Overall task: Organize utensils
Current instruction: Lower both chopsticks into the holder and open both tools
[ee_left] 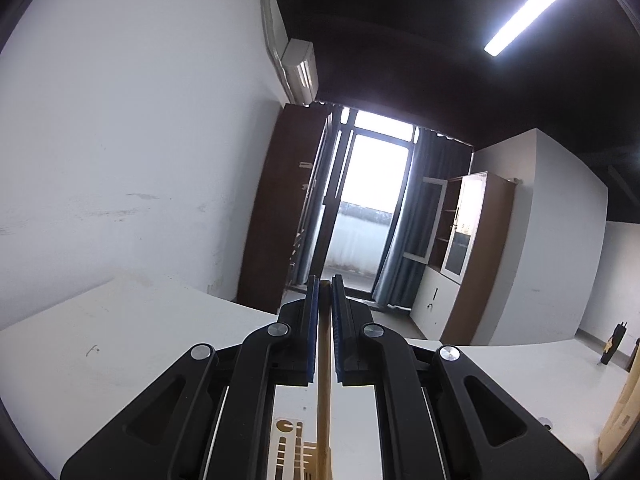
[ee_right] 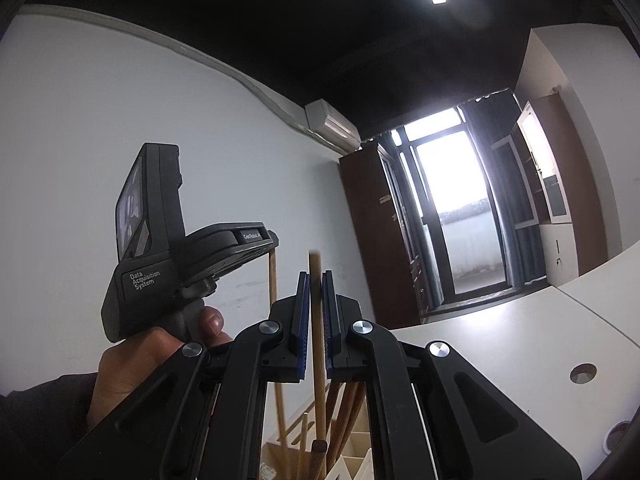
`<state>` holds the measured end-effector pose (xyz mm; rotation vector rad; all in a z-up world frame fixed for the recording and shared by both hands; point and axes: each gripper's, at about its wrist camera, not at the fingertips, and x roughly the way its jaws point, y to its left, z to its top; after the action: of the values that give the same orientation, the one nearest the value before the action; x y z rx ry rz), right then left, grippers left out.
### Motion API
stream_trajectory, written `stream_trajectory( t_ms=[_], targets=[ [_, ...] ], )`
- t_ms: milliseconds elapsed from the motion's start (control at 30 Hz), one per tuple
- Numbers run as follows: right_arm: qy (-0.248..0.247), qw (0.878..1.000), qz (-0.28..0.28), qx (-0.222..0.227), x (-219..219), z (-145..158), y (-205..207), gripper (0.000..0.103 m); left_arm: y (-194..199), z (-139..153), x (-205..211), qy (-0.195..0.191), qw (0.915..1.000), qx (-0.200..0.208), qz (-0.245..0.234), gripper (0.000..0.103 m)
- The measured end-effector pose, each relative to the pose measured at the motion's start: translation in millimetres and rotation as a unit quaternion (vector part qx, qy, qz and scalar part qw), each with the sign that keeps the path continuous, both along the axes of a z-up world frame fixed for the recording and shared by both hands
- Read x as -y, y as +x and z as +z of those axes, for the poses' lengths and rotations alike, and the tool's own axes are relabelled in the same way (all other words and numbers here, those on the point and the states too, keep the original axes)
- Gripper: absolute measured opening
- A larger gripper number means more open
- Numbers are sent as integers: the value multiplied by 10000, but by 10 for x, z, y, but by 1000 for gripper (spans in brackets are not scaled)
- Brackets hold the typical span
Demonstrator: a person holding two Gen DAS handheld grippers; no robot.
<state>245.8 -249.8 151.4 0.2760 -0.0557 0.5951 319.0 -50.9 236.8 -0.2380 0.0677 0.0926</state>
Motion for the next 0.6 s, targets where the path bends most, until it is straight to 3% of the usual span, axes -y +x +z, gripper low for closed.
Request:
stream_trajectory(
  t_ms=[300,467,600],
  targets=[
    [104,9999,-11,30,31,98,-1,7,-169,26,195,616,9977,239,127,6],
    [303,9995,-53,62,206,230,-134,7,-162,-41,158,655,9976,154,135,6],
    [288,9995,-114,52,329,315,-268,7,-81,-138,166,711,9973,-142,88,6]
  ],
)
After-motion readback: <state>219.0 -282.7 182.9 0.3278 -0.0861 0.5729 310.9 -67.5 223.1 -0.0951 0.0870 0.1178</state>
